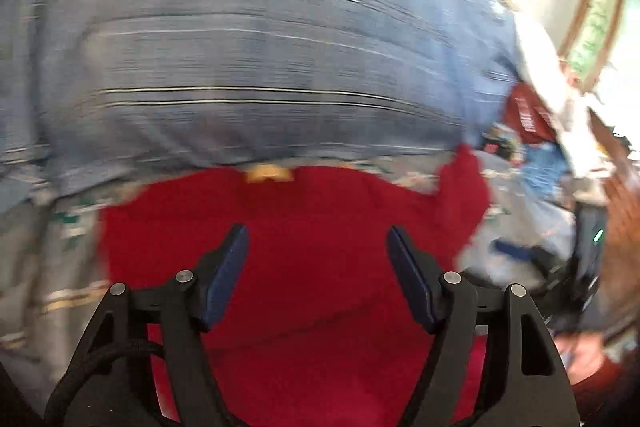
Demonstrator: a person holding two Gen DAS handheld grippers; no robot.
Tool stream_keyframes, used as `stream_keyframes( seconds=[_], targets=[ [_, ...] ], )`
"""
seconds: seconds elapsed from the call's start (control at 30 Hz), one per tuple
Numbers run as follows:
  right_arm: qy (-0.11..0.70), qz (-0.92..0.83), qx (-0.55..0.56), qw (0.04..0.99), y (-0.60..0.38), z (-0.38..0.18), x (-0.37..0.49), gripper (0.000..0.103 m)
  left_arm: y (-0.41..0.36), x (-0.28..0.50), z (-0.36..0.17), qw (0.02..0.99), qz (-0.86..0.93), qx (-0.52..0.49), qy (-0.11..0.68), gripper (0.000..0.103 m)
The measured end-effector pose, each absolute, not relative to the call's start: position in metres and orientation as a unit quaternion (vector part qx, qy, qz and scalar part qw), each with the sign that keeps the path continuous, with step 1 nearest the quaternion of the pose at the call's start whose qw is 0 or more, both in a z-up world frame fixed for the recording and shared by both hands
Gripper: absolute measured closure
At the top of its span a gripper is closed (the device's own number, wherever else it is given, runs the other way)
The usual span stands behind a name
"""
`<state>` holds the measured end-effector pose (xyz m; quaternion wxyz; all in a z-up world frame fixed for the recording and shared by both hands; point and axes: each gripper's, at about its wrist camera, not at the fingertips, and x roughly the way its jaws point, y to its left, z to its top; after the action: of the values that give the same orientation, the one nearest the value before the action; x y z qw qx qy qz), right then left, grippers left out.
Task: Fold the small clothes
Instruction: 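Fold the held sleeve across the sweater body with the left gripper, then grasp the other sleeve with the right gripper and fold it across the body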
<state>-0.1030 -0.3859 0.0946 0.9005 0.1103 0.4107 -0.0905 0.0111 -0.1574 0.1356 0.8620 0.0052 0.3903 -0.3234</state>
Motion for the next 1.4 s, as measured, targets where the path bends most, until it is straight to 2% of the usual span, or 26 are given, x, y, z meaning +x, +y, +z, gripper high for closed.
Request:
stream_keyframes(
  seconds=[0.1, 0.3, 0.37, 0.4, 0.43, 0.47, 0.5, 0.57, 0.6, 0.63, 0.73, 0.83, 0.9, 0.97, 1.0, 1.03, 1.1, 1.13, 1.17, 1.23, 1.33, 1.4],
  targets=[
    [0.409, -0.099, 0.117, 0.899, -0.397, 0.094, -0.094, 0.000, -0.120, 0.014, 0.115, 0.880, -0.258, 0.014, 0.399, 0.031],
    [0.401, -0.136, 0.120, 0.898, -0.431, 0.090, -0.065, 0.000, -0.078, 0.029, 0.051, 0.872, -0.133, 0.003, 0.472, 0.031],
    [0.417, -0.134, 0.085, 0.895, -0.432, 0.084, -0.041, 0.007, -0.068, 0.033, 0.034, 0.864, -0.118, -0.023, 0.489, 0.031],
    [0.428, -0.133, 0.064, 0.892, -0.430, 0.079, -0.030, 0.020, -0.061, 0.034, 0.026, 0.858, -0.123, -0.048, 0.497, 0.031],
    [0.437, -0.131, 0.050, 0.888, -0.428, 0.076, -0.023, 0.040, -0.059, 0.033, 0.025, 0.859, -0.124, -0.057, 0.494, 0.031],
    [0.458, -0.123, 0.026, 0.880, -0.425, 0.067, -0.011, 0.052, -0.059, 0.031, 0.025, 0.863, -0.123, -0.058, 0.486, 0.031],
    [0.471, -0.120, 0.012, 0.874, -0.424, 0.061, -0.006, 0.072, -0.060, 0.029, 0.025, 0.865, -0.122, -0.053, 0.484, 0.031],
    [0.475, -0.122, -0.014, 0.872, -0.421, 0.059, -0.001, 0.083, -0.061, 0.027, 0.025, 0.867, -0.122, -0.048, 0.481, 0.031],
    [0.462, -0.120, -0.021, 0.878, -0.420, 0.066, -0.002, 0.094, -0.061, 0.026, 0.025, 0.868, -0.122, -0.048, 0.479, 0.031],
    [0.447, -0.118, -0.023, 0.886, -0.421, 0.075, -0.003, 0.098, -0.061, 0.026, 0.025, 0.869, -0.121, -0.047, 0.477, 0.031],
    [0.411, -0.151, -0.037, 0.898, -0.425, 0.092, 0.002, 0.098, -0.062, 0.025, 0.025, 0.872, -0.115, -0.044, 0.473, 0.031],
    [0.424, -0.161, -0.040, 0.890, -0.429, 0.084, 0.013, 0.098, -0.063, 0.029, 0.024, 0.872, -0.113, -0.047, 0.474, 0.031],
    [0.439, -0.137, 0.005, 0.888, -0.438, 0.081, 0.012, 0.096, -0.061, 0.031, 0.024, 0.871, -0.117, -0.049, 0.475, 0.031],
    [0.441, -0.103, 0.058, 0.889, -0.446, 0.084, 0.003, 0.065, -0.060, 0.031, 0.024, 0.870, -0.119, -0.049, 0.477, 0.031],
    [0.440, -0.100, 0.067, 0.890, -0.448, 0.085, -0.001, 0.033, -0.061, 0.032, 0.024, 0.869, -0.118, -0.048, 0.478, 0.031],
    [0.434, -0.103, 0.072, 0.892, -0.449, 0.088, -0.007, 0.022, -0.061, 0.032, 0.024, 0.869, -0.116, -0.048, 0.478, 0.031],
    [0.423, -0.105, 0.067, 0.897, -0.449, 0.089, -0.018, 0.022, -0.063, 0.031, 0.024, 0.871, -0.113, -0.046, 0.477, 0.031],
    [0.433, -0.097, 0.059, 0.894, -0.447, 0.087, -0.018, 0.028, -0.064, 0.031, 0.023, 0.871, -0.111, -0.045, 0.476, 0.031],
    [0.446, -0.081, 0.046, 0.890, -0.442, 0.082, -0.017, 0.035, -0.064, 0.031, 0.023, 0.872, -0.110, -0.044, 0.475, 0.031],
    [0.463, -0.073, 0.010, 0.883, -0.433, 0.070, -0.011, 0.074, -0.065, 0.030, 0.024, 0.873, -0.109, -0.043, 0.474, 0.031],
    [0.472, -0.086, -0.039, 0.877, -0.421, 0.058, -0.008, 0.095, -0.063, 0.031, 0.025, 0.870, -0.112, -0.044, 0.478, 0.031],
    [0.448, -0.084, -0.027, 0.889, -0.427, 0.071, -0.012, 0.097, -0.063, 0.031, 0.024, 0.870, -0.113, -0.044, 0.478, 0.031]
  ],
)
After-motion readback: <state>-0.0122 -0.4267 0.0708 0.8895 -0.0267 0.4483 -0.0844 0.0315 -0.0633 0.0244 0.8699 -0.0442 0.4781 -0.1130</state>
